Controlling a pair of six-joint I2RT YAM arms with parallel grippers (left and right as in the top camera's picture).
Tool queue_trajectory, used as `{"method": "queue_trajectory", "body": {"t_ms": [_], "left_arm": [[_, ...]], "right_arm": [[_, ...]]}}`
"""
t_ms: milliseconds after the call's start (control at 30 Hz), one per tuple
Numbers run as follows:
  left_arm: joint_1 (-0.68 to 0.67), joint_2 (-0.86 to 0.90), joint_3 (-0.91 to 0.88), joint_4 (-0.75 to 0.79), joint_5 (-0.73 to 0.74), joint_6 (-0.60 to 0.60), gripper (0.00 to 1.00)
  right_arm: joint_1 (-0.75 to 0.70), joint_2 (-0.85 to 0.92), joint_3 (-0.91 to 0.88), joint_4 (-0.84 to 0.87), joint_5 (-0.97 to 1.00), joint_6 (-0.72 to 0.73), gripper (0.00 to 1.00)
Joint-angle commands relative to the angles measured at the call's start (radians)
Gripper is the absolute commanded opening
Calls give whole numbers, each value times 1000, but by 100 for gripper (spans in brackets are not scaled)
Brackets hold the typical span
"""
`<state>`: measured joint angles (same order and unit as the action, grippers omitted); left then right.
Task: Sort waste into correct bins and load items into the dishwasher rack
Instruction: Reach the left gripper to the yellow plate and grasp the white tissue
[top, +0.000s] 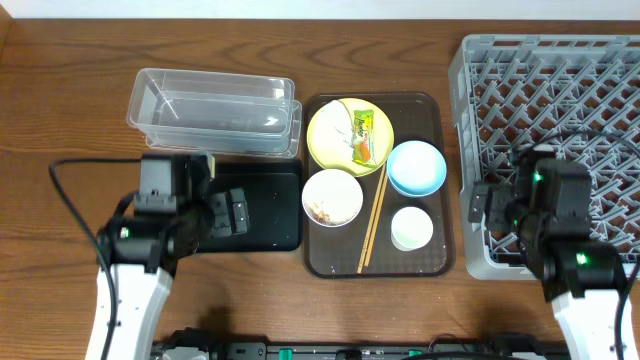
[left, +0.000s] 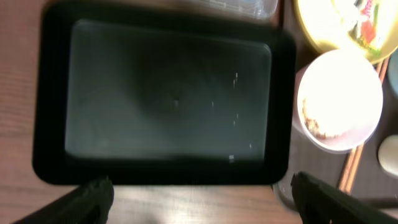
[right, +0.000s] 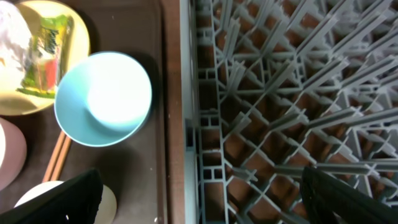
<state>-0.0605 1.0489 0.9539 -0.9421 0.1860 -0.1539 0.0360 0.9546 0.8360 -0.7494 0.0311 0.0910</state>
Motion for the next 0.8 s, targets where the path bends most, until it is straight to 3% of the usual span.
{"method": "queue_trajectory", "body": {"t_ms": [0, 167, 367, 767], "left_arm": [[4, 53, 62, -33, 51, -1, 93], [3, 64, 63, 34, 129, -1, 89], [-29, 97, 116, 130, 114, -2, 88], [-245, 437, 459, 235, -17, 30, 86]], "right_arm": [[8, 50, 58, -8, -68, -6, 99], [8, 54, 59, 7, -89, -6, 99], [8, 55, 59, 13, -88, -6, 99], [8, 55, 59, 17, -89, -6, 99]]}}
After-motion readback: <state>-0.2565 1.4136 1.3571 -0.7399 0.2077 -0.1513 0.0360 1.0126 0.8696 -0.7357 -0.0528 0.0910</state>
